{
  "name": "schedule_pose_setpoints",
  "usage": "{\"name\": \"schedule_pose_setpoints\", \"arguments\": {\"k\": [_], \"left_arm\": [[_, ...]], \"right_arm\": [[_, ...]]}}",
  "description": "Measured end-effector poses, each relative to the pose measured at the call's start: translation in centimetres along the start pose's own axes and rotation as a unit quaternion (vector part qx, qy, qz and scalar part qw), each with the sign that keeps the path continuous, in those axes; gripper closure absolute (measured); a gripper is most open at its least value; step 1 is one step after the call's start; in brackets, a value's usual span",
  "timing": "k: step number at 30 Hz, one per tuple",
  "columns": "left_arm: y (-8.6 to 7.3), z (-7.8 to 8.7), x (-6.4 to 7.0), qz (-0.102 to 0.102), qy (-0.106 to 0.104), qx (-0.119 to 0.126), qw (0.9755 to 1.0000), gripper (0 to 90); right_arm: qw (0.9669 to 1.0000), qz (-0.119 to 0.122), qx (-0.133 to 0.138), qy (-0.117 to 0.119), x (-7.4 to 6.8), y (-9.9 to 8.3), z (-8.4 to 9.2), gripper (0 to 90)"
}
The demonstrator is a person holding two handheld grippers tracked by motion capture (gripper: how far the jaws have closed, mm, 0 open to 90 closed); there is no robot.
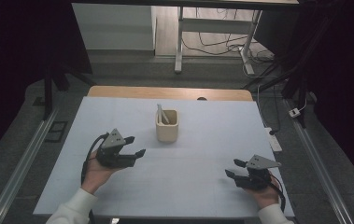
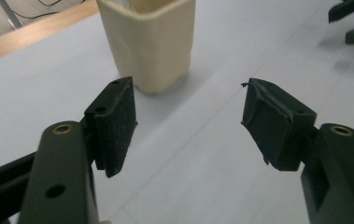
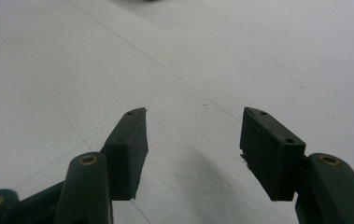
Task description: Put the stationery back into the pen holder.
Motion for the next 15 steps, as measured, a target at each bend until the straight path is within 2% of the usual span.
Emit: {"name": "schedule_pose_setpoints", "arguments": {"k": [7, 15], "left_arm": [[-3.1, 0.9, 0.6, 0.007, 0.015, -0.019, 0.9997, 33.3], [-5.5, 1.8, 0.9, 0.008, 0.030, -0.031, 0.9990, 32.9]], "right_arm": [[1.0000, -0.001, 0.002, -0.002, 0.1, 0.0, 0.0, 41.2], [1.0000, -0.001, 0.001, -0.007, 0.2, 0.0, 0.1, 41.2]]}}
Point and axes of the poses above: each handheld gripper's, and its own axes: z roughly backward along the jaws, y roughly out of its top, x roughly to its right, the point moved 3 cm from there along -z, roughly forward along the jaws, and after that the axes turned 12 degrees about -y, right-handed, at the moved point
